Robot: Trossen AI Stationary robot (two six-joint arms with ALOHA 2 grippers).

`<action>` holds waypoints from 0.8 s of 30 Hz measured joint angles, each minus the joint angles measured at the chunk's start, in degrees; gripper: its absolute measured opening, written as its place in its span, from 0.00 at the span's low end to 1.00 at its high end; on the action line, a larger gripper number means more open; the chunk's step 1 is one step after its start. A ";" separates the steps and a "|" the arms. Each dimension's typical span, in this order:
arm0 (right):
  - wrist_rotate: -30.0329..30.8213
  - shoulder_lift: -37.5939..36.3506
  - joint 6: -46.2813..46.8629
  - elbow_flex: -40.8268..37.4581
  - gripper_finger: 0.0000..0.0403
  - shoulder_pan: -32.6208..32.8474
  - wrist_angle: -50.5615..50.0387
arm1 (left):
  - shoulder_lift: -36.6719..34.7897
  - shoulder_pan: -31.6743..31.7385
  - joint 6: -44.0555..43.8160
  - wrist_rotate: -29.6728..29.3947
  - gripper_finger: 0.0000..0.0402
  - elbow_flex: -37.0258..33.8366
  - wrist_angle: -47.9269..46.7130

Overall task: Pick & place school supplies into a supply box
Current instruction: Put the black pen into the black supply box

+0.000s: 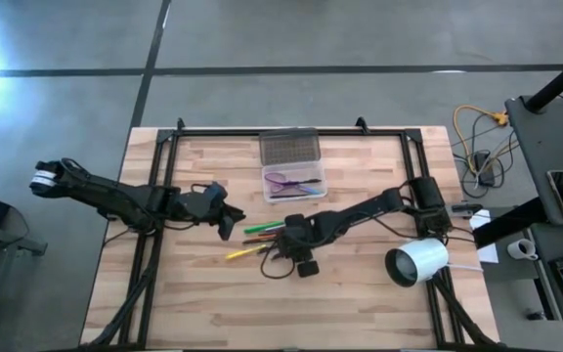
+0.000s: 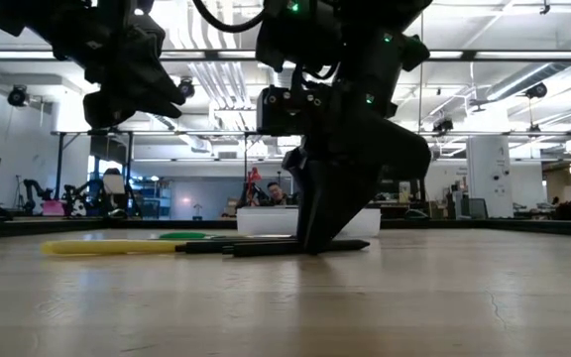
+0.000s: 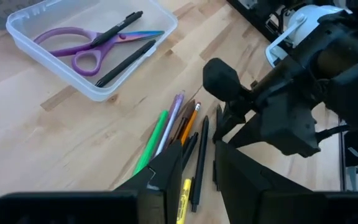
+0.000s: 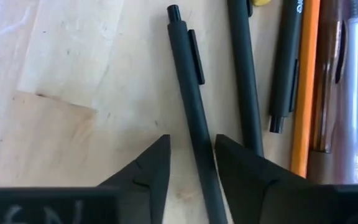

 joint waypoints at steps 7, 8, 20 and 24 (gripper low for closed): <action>-0.43 -0.22 2.62 -1.13 0.06 -1.14 -0.27 | 0.00 0.00 0.00 -0.71 0.20 -0.04 0.02; -0.42 -0.57 2.87 -1.17 0.05 -1.14 -0.42 | 0.00 0.00 -0.02 -0.71 0.20 -0.04 0.02; 3.60 -20.14 5.08 -2.40 0.04 -8.29 -2.89 | -0.02 0.00 -0.04 -0.71 0.20 -0.07 0.05; 1.43 -21.33 3.07 -2.65 0.04 -18.98 -3.03 | -0.02 0.02 -0.02 -0.74 0.20 -0.07 0.10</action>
